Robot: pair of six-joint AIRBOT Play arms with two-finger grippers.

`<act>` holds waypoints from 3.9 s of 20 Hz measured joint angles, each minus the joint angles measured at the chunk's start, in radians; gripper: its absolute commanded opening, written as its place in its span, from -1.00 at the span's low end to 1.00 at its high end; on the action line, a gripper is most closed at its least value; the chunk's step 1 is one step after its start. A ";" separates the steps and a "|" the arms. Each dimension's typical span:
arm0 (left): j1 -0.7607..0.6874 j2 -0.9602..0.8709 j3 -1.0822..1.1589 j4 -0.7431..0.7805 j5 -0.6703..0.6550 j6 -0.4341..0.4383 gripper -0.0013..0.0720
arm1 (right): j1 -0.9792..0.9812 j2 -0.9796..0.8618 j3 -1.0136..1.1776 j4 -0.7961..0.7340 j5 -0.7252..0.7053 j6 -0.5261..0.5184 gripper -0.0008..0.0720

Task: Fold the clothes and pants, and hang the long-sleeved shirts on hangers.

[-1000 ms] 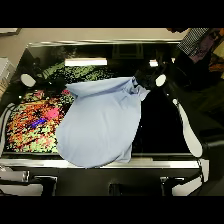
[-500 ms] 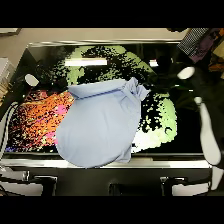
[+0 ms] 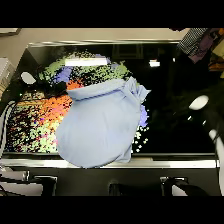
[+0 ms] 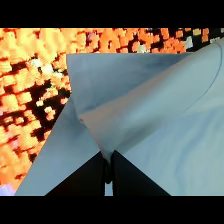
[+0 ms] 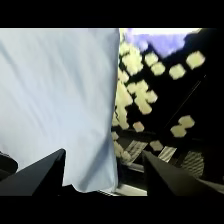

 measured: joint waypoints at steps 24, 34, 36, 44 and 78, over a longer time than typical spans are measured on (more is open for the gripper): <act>0.000 0.000 0.000 0.001 -0.080 0.003 -0.91 | 0.071 0.056 -0.051 -0.019 -0.500 0.270 -0.87; -0.078 -0.038 0.000 0.001 -0.140 0.002 -0.91 | -0.145 -0.357 0.556 -0.026 -0.489 0.239 -0.55; -0.093 -0.047 0.000 0.001 -0.141 0.002 -0.91 | -0.127 -0.408 0.591 -0.010 -0.473 0.235 -0.11; -0.111 -0.056 0.000 0.001 -0.150 0.000 -0.91 | -0.257 -0.299 0.599 -0.039 -0.116 0.091 0.29; -0.093 -0.039 0.011 0.001 -0.192 0.002 -0.92 | 0.089 0.215 -0.419 0.205 -0.519 0.199 -0.87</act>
